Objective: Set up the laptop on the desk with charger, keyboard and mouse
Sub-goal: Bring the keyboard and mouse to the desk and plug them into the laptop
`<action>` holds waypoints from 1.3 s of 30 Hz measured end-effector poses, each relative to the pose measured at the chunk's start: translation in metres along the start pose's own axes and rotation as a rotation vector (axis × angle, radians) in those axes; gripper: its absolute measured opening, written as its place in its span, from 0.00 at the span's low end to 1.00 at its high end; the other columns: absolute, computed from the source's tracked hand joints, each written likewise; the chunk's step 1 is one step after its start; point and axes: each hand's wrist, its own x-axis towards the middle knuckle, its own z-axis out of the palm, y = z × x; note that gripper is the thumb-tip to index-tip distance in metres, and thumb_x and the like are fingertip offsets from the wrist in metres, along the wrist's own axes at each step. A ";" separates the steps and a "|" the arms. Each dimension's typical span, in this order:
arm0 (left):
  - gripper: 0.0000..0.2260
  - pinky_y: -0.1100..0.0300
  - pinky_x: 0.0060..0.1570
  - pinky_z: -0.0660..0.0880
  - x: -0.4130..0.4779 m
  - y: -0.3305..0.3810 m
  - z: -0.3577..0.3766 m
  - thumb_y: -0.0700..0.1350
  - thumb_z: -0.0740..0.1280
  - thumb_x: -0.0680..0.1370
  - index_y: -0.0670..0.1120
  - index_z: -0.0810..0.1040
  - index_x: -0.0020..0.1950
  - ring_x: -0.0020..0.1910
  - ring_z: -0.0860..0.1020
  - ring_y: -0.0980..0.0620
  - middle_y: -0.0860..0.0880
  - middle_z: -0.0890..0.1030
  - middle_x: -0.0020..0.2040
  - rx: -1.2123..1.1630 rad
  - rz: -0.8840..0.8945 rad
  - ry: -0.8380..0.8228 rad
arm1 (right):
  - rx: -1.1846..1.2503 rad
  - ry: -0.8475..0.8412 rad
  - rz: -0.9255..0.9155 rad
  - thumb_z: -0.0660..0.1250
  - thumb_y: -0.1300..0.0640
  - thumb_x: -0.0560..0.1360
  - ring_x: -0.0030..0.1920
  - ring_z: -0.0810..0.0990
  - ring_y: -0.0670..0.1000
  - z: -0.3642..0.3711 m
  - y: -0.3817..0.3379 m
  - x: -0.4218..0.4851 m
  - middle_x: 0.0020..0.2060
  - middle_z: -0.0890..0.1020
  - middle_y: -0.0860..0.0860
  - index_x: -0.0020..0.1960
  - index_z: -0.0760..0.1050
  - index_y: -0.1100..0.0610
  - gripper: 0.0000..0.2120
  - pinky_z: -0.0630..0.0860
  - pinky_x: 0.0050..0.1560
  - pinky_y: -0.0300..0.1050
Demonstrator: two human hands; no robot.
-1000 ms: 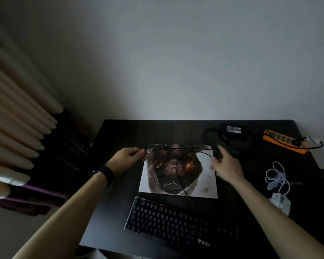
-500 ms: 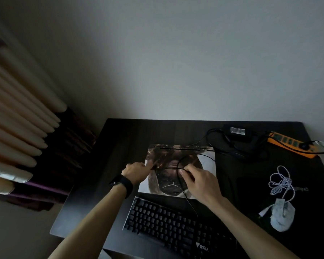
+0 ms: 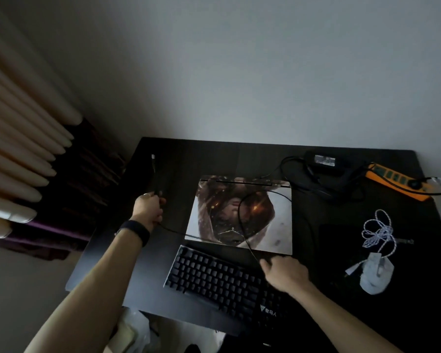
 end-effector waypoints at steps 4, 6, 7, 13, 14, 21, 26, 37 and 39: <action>0.11 0.71 0.17 0.56 0.003 0.002 -0.018 0.41 0.53 0.84 0.44 0.75 0.54 0.19 0.62 0.58 0.50 0.69 0.37 0.215 0.078 -0.035 | 0.223 0.092 0.349 0.47 0.35 0.79 0.55 0.80 0.60 -0.026 0.031 0.023 0.54 0.81 0.56 0.62 0.73 0.54 0.28 0.75 0.53 0.53; 0.11 0.70 0.17 0.58 0.012 0.000 -0.029 0.40 0.53 0.83 0.43 0.75 0.57 0.25 0.63 0.55 0.50 0.71 0.38 0.254 0.113 0.007 | 0.361 0.191 0.423 0.50 0.38 0.80 0.56 0.78 0.62 -0.051 0.031 0.039 0.57 0.79 0.58 0.63 0.70 0.54 0.24 0.73 0.52 0.53; 0.11 0.69 0.18 0.61 0.016 0.000 -0.037 0.41 0.54 0.83 0.43 0.74 0.58 0.27 0.65 0.53 0.49 0.72 0.38 0.272 0.124 0.042 | 0.439 0.251 0.435 0.52 0.38 0.80 0.56 0.78 0.63 -0.064 0.028 0.045 0.59 0.77 0.59 0.64 0.69 0.54 0.23 0.73 0.51 0.53; 0.09 0.45 0.45 0.77 0.050 -0.002 -0.090 0.44 0.60 0.77 0.45 0.80 0.47 0.43 0.77 0.37 0.40 0.82 0.48 0.571 0.176 0.115 | 0.412 0.521 -0.131 0.69 0.47 0.76 0.67 0.73 0.57 -0.108 -0.041 0.062 0.76 0.61 0.56 0.56 0.74 0.55 0.15 0.74 0.61 0.52; 0.09 0.50 0.40 0.74 0.058 -0.001 -0.098 0.44 0.60 0.78 0.44 0.80 0.46 0.39 0.76 0.41 0.41 0.82 0.47 0.553 0.180 0.100 | 0.330 0.487 -0.269 0.69 0.49 0.75 0.67 0.73 0.54 -0.110 -0.065 0.062 0.76 0.62 0.53 0.53 0.75 0.53 0.10 0.74 0.62 0.50; 0.14 0.67 0.22 0.58 0.091 0.030 -0.133 0.52 0.56 0.83 0.42 0.70 0.59 0.21 0.62 0.53 0.42 0.84 0.48 0.304 0.064 -0.071 | 0.050 0.315 -0.793 0.62 0.54 0.77 0.59 0.79 0.53 -0.080 -0.266 0.061 0.63 0.78 0.45 0.49 0.79 0.53 0.08 0.79 0.53 0.49; 0.21 0.66 0.19 0.57 0.118 0.050 -0.153 0.56 0.62 0.81 0.44 0.65 0.66 0.21 0.60 0.56 0.45 0.85 0.54 0.296 0.025 -0.297 | -0.034 -0.029 -0.763 0.58 0.58 0.77 0.60 0.78 0.53 -0.048 -0.358 0.075 0.62 0.78 0.45 0.53 0.82 0.51 0.14 0.76 0.59 0.49; 0.16 0.65 0.17 0.60 0.181 0.052 -0.167 0.46 0.59 0.84 0.50 0.66 0.72 0.19 0.65 0.58 0.47 0.85 0.43 0.461 0.229 -0.461 | 0.418 0.000 -0.297 0.71 0.48 0.73 0.52 0.82 0.47 -0.022 -0.344 0.110 0.52 0.83 0.48 0.46 0.81 0.53 0.09 0.77 0.56 0.46; 0.11 0.68 0.22 0.66 0.191 0.055 -0.176 0.45 0.59 0.84 0.50 0.73 0.65 0.22 0.70 0.61 0.45 0.81 0.41 0.494 0.315 -0.429 | 0.371 0.213 -0.078 0.70 0.45 0.74 0.52 0.82 0.53 -0.021 -0.316 0.123 0.53 0.81 0.49 0.52 0.77 0.50 0.11 0.77 0.52 0.47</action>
